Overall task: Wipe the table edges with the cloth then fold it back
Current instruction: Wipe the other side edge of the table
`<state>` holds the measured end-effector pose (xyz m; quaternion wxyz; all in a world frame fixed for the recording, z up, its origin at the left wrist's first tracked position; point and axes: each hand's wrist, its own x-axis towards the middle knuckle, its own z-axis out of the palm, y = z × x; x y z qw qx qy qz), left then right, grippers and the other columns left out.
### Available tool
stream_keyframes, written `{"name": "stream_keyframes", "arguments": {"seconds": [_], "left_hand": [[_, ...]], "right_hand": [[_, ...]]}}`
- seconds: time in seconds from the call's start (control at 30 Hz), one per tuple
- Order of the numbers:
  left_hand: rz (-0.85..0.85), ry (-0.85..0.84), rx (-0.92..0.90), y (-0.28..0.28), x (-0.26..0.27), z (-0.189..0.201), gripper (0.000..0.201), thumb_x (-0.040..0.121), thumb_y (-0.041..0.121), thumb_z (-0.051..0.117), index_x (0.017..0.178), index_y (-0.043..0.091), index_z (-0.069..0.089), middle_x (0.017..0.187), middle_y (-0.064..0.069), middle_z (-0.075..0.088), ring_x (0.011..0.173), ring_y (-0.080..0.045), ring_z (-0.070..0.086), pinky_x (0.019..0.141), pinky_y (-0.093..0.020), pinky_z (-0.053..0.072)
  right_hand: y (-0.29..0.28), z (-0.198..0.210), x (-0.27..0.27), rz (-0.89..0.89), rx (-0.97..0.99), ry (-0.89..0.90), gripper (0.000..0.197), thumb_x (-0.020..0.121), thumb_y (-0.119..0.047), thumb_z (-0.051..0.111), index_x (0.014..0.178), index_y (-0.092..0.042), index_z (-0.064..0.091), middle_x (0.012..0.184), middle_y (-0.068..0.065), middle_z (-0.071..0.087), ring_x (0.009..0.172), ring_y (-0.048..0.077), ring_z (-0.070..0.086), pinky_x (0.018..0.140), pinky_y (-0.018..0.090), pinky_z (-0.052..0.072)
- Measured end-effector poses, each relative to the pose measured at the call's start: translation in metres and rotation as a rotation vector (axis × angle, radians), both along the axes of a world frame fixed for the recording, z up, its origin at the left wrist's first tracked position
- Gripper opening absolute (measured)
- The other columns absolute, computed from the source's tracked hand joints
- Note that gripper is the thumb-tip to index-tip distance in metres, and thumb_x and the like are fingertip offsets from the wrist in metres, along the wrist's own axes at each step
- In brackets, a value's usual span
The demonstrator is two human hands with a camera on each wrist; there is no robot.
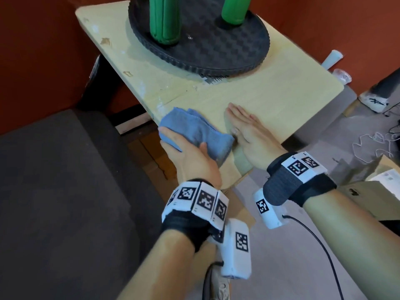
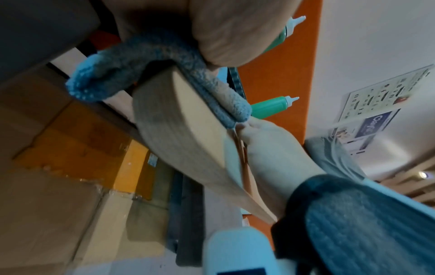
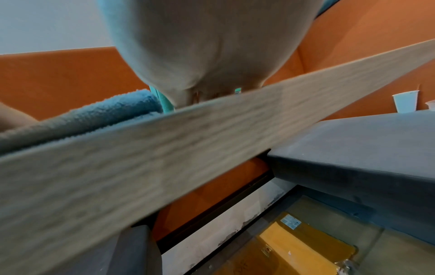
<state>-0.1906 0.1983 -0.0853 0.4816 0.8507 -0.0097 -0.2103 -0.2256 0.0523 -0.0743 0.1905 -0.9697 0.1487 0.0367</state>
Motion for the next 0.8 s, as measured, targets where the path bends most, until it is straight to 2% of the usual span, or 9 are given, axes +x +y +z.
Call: {"name": "stream_keyframes", "arguments": {"seconds": [0.07,0.17,0.3,0.43,0.53,0.6,0.67,0.73,0.8], "left_hand": [[0.056,-0.025,0.031,-0.006,0.016,0.002,0.084,0.098,0.030,0.042,0.147,0.016,-0.025,0.159,-0.014,-0.011,0.143,-0.037,0.021,0.102,-0.045,0.037],[0.083,-0.058,0.031,-0.007,0.042,0.000,0.084,0.098,0.029,0.043,0.148,0.011,-0.022,0.158,-0.017,-0.008,0.145,-0.035,0.013,0.110,-0.046,0.032],[-0.043,-0.021,0.033,0.002,0.035,-0.005,0.082,0.099,0.031,0.037,0.145,0.018,-0.029,0.158,-0.013,-0.016,0.139,-0.041,0.028,0.099,-0.048,0.042],[0.015,-0.045,0.066,-0.001,0.055,-0.002,0.084,0.098,0.032,0.041,0.147,0.014,-0.025,0.158,-0.017,-0.010,0.141,-0.041,0.025,0.102,-0.049,0.039],[-0.021,-0.057,0.021,0.003,0.046,-0.002,0.082,0.099,0.033,0.037,0.146,0.018,-0.028,0.158,-0.011,-0.017,0.136,-0.040,0.034,0.096,-0.047,0.044],[-0.089,-0.038,0.002,0.007,0.028,-0.002,0.080,0.099,0.033,0.035,0.144,0.021,-0.030,0.157,-0.008,-0.022,0.132,-0.039,0.040,0.091,-0.040,0.046],[-0.107,-0.024,0.018,0.008,0.028,-0.002,0.081,0.099,0.033,0.035,0.144,0.021,-0.031,0.157,-0.008,-0.023,0.129,-0.039,0.044,0.085,-0.034,0.041],[-0.062,-0.020,0.032,0.006,0.048,0.000,0.083,0.099,0.033,0.038,0.145,0.019,-0.030,0.158,-0.010,-0.021,0.129,-0.041,0.042,0.091,-0.039,0.041],[-0.038,-0.017,-0.007,0.006,0.067,0.002,0.084,0.099,0.032,0.039,0.145,0.018,-0.030,0.157,-0.013,-0.022,0.138,-0.041,0.031,0.102,-0.044,0.038]], "right_hand": [[0.002,-0.003,0.006,0.005,-0.023,-0.006,0.054,0.099,-0.011,0.031,0.150,-0.015,0.012,0.160,-0.002,0.006,0.147,0.011,0.003,0.120,0.033,0.005],[0.004,-0.005,0.006,0.018,-0.039,-0.008,0.053,0.101,-0.020,0.028,0.150,-0.015,0.009,0.160,-0.002,0.003,0.147,0.010,0.000,0.119,0.031,0.001],[0.005,-0.006,0.005,0.009,-0.033,0.013,0.054,0.101,-0.017,0.027,0.150,-0.016,0.006,0.160,-0.004,-0.001,0.147,0.008,-0.004,0.119,0.030,-0.003],[0.003,-0.010,0.003,0.043,-0.063,-0.001,0.052,0.102,-0.020,0.023,0.150,-0.015,0.002,0.160,-0.003,-0.003,0.146,0.007,-0.006,0.119,0.030,-0.003],[0.003,-0.011,0.003,0.049,-0.081,0.005,0.053,0.101,-0.018,0.024,0.150,-0.015,0.002,0.160,-0.002,-0.004,0.146,0.007,-0.006,0.118,0.029,-0.004],[0.004,-0.010,0.003,0.049,-0.084,0.023,0.056,0.100,-0.012,0.027,0.150,-0.014,0.002,0.160,-0.002,-0.005,0.146,0.008,-0.007,0.118,0.029,-0.006],[0.004,-0.010,0.003,0.054,-0.091,0.031,0.057,0.099,-0.012,0.026,0.150,-0.014,0.001,0.160,-0.002,-0.006,0.146,0.007,-0.008,0.118,0.027,-0.007],[0.003,-0.011,0.004,0.061,-0.103,0.028,0.056,0.097,-0.025,0.018,0.150,-0.014,0.000,0.160,-0.003,-0.006,0.145,0.006,-0.008,0.117,0.026,-0.008],[0.002,-0.013,0.004,0.064,-0.116,0.027,0.060,0.094,-0.032,0.011,0.150,-0.015,0.000,0.160,-0.003,-0.005,0.146,0.006,-0.008,0.117,0.026,-0.007]]}}
